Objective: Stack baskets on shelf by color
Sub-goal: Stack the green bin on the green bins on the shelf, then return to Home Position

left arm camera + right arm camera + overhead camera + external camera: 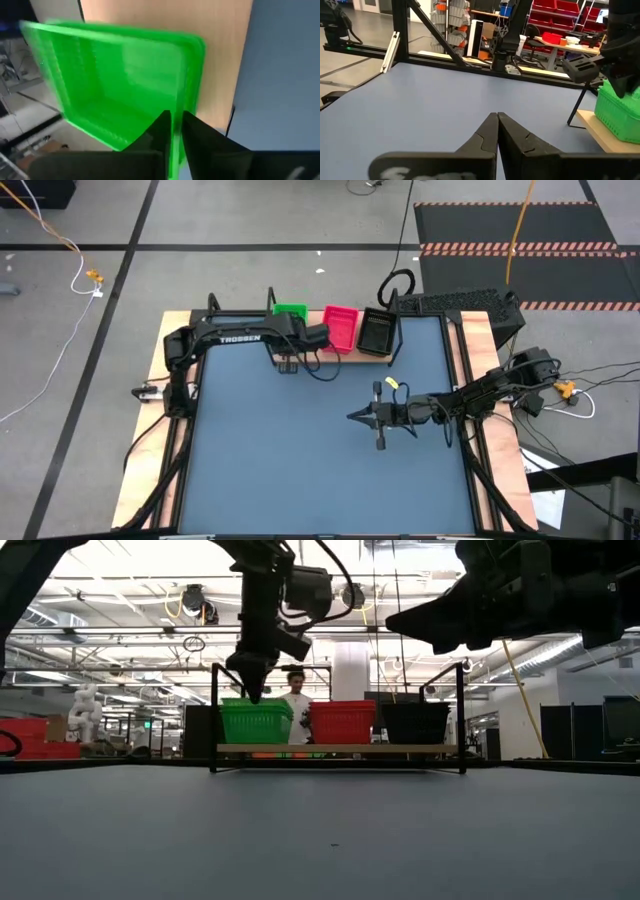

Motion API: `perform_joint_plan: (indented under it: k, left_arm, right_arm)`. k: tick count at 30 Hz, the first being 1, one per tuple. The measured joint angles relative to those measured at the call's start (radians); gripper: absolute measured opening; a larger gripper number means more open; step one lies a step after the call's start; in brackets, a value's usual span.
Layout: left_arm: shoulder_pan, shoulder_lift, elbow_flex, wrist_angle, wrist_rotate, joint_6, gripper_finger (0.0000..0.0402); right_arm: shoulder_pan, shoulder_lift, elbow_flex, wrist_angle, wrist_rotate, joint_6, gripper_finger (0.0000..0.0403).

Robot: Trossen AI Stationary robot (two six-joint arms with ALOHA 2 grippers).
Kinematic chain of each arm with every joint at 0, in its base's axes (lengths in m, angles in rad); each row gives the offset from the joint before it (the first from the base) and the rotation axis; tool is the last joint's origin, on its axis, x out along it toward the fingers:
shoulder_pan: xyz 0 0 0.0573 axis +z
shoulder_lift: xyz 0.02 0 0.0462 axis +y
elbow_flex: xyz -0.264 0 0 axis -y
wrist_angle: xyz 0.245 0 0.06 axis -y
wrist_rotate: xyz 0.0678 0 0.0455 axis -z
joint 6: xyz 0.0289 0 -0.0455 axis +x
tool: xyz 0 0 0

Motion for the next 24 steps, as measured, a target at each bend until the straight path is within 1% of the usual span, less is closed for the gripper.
perform_joint_plan:
  k: [9,12,14,17,19,21,24]
  left_arm:
    - [-0.007,0.000,0.000,0.106,0.009,-0.014,0.0140]
    - [-0.007,-0.013,0.000,0.107,-0.012,-0.012,0.0164]
    - [-0.012,-0.019,0.014,0.091,-0.045,0.002,0.0177]
    - [-0.025,-0.038,0.052,0.018,-0.083,-0.016,0.0190]
    - [-0.037,-0.067,0.077,0.008,-0.083,-0.077,0.0192]
    - [-0.055,-0.101,0.079,0.000,-0.057,-0.156,0.0189]
    - [-0.077,-0.199,0.020,0.096,0.044,-0.200,0.0173]
  right_arm:
    - [0.000,0.000,0.000,-0.005,-0.002,0.000,0.0000]
    - [0.000,0.000,0.000,-0.018,-0.002,-0.014,0.0000]
    - [0.000,0.000,0.000,-0.036,-0.003,-0.044,0.0000]
    - [0.000,0.000,0.000,-0.064,-0.003,-0.095,0.0000]
    - [0.000,0.000,0.000,-0.079,-0.003,-0.126,0.0000]
    - [0.000,0.000,0.000,-0.079,-0.003,-0.140,0.0000]
    - [0.000,-0.012,-0.001,-0.058,-0.006,-0.136,0.0000]
